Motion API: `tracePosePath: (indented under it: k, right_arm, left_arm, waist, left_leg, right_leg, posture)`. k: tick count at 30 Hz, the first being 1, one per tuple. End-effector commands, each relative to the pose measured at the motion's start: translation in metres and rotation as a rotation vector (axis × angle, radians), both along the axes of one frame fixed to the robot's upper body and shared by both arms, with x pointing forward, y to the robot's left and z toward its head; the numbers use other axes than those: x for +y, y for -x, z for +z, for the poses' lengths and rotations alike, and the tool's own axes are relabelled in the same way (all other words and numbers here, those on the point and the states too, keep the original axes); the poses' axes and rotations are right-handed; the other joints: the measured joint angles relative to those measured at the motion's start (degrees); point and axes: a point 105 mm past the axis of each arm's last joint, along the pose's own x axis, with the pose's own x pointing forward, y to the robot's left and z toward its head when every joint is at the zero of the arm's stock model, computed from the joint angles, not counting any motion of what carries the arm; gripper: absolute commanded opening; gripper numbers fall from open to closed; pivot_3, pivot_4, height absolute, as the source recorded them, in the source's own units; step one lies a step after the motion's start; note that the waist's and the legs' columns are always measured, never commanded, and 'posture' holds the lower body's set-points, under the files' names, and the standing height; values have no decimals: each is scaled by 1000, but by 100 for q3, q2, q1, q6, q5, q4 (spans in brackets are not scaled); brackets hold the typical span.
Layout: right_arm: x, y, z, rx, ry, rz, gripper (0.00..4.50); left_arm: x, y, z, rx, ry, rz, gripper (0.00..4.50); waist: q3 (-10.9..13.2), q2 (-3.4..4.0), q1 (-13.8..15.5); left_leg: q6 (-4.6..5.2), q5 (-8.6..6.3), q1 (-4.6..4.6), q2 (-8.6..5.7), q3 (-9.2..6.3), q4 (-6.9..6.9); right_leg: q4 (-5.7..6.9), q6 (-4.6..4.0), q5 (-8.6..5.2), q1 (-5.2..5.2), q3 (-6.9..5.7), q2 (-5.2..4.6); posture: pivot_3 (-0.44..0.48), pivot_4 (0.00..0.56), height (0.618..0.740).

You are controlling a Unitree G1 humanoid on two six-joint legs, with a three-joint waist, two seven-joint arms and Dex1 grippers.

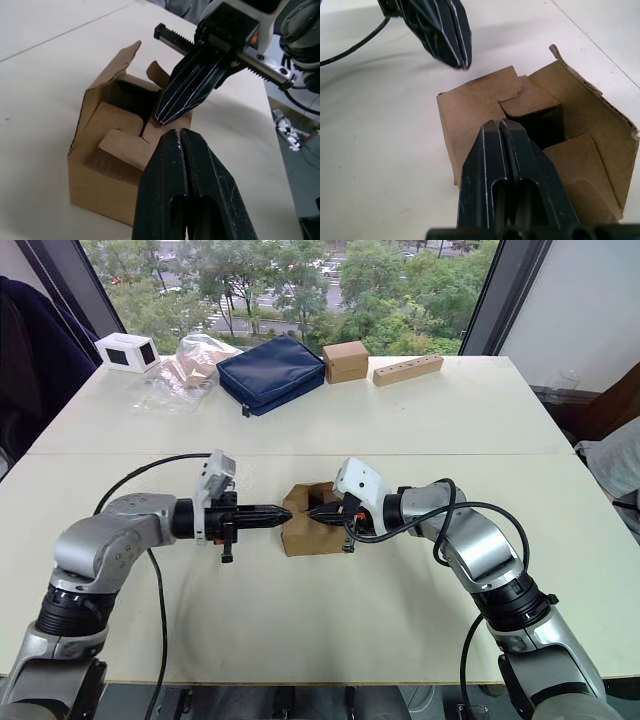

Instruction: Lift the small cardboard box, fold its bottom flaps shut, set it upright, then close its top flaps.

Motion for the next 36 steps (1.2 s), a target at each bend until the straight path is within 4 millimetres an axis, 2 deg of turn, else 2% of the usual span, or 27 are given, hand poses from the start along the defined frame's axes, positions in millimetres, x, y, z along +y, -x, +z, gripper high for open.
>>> tracePosePath:
  k: [1, 5, 8, 12, 16, 19, 21, 24, 27, 33, 36]
  right_arm:
    - [5, 2, 9, -44, -13, 22, 0]
    - [7, 4, 14, -50, -35, 31, 0]
    - [7, 10, 28, -49, -102, 52, 0]
    - [4, 12, 62, -63, -222, 67, 0]
    - [1, -3, 79, -110, -284, 8, 0]
    - [-2, -30, 69, -193, -190, -109, 0]
    - [0, -36, 54, -197, -108, -119, 0]
    - [4, -27, 33, -169, -20, -43, 0]
    - [5, -28, 26, -158, -5, -51, 0]
    - [4, -12, 9, -105, 33, -1, 0]
    - [4, -10, 7, -100, 31, -4, 0]
  left_arm:
    - [-4, -2, 0, -31, -7, -5, 25]
    - [-3, -9, -4, -44, -16, 15, 25]
    - [-2, -11, -11, -32, -28, 24, 25]
    - [-1, -11, -15, -19, -24, 21, 25]
    - [-1, -12, -15, -17, -18, 23, 25]
    - [-3, -10, -15, -18, -15, 21, 25]
    - [-3, -10, -14, -21, -12, 25, 25]
    - [0, -11, -14, -27, -19, 35, 25]
    - [3, -12, -13, -32, -23, 45, 25]
    - [8, -12, -6, -38, -9, 60, 25]
    - [14, -13, 11, -36, 61, 77, 25]
  waist:
    - [0, 0, 1]
    - [0, 0, 2]
    - [0, 0, 3]
    - [0, 0, 5]
    - [0, 0, 2]
    - [0, 0, -3]
    - [0, 0, 2]
    - [0, 0, 4]
    - [0, 0, -1]
    - [0, 0, 3]
    - [0, 0, -5]
  left_leg:
    - [0, 0, 0, 0, 0, 0]
    - [0, 0, 0, 0, 0, 0]
    - [0, 0, 0, 0, 0, 0]
    - [0, 0, 0, 0, 0, 0]
    - [0, 0, 4, 0, 0, -1]
    - [0, 0, 6, 0, 1, -2]
    - [0, 0, 5, 0, 2, -2]
    - [0, 0, 3, 0, 3, -3]
    - [0, 0, 3, -1, 3, -3]
    - [0, 0, 5, 0, 2, -5]
    - [0, 0, 4, 0, 3, -5]
  right_leg:
    - [0, 0, 0, 0, 0, 0]
    - [0, 0, 0, 0, 0, 1]
    - [-1, 0, 0, 0, 0, 1]
    - [-1, 0, 0, 1, 0, -1]
    - [-1, 0, 0, 3, 0, -1]
    - [-1, 0, 0, 3, 0, -1]
    - [-1, 0, 0, 3, 0, -1]
    - [-2, -1, 0, 2, 0, -1]
    - [-2, 0, 0, 2, 0, -1]
    - [-2, -1, 0, 3, 0, -1]
    - [-3, -1, 0, 2, 0, -2]
  posture:
    - [0, 150, 740]
    - [0, 150, 740]
    - [0, 150, 740]
    - [0, 150, 740]
    - [0, 150, 740]
    - [0, 150, 740]
    - [0, 150, 740]
    - [0, 150, 740]
    - [0, 150, 740]
    - [0, 150, 740]
    - [0, 150, 740]
